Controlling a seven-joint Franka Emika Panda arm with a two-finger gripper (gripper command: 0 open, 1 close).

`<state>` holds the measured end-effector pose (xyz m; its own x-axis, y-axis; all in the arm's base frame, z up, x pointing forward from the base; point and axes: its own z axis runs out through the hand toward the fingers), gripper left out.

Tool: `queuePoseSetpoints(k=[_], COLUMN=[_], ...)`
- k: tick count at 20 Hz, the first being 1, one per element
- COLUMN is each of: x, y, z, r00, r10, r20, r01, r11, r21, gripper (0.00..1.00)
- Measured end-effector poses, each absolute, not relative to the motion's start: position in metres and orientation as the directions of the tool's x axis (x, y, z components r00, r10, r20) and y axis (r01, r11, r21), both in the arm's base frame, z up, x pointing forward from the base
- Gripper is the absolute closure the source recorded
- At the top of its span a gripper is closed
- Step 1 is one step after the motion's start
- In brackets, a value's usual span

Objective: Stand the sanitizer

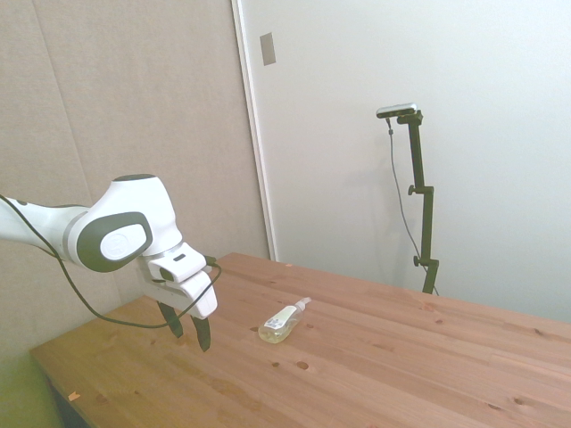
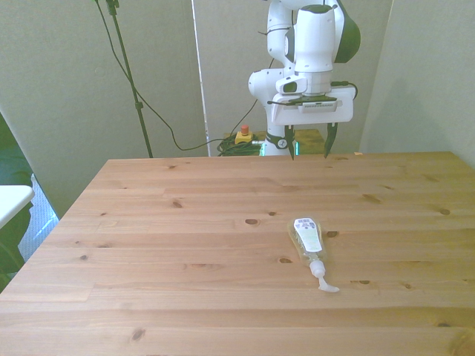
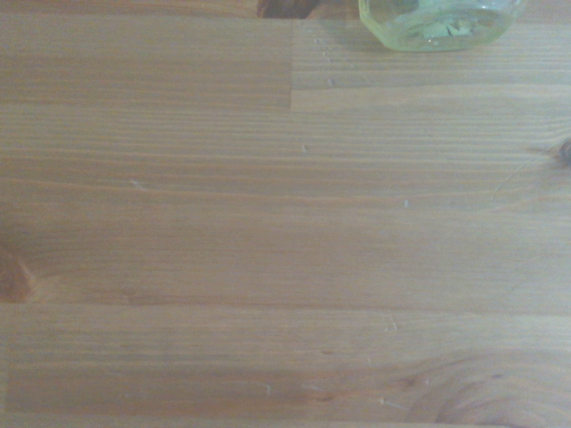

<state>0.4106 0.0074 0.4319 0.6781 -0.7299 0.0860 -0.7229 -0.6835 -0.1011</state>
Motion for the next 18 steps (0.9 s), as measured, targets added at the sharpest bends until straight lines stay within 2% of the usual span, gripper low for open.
queuePoseSetpoints(k=[3, 6, 12, 18], x=[0.413, 0.432, 0.513, 0.598], y=[0.005, 0.002, -0.005, -0.018], z=[0.433, 0.447, 0.468, 0.463], r00=[0.680, 0.680, 0.671, 0.641], r10=[-0.729, -0.728, -0.736, -0.754], r20=[0.079, 0.080, 0.093, 0.144], r01=[-0.722, -0.720, -0.725, -0.747], r11=[-0.685, -0.685, -0.677, -0.656], r21=[-0.099, -0.109, -0.127, -0.113], gripper=[0.00, 0.00, 0.00, 0.00])
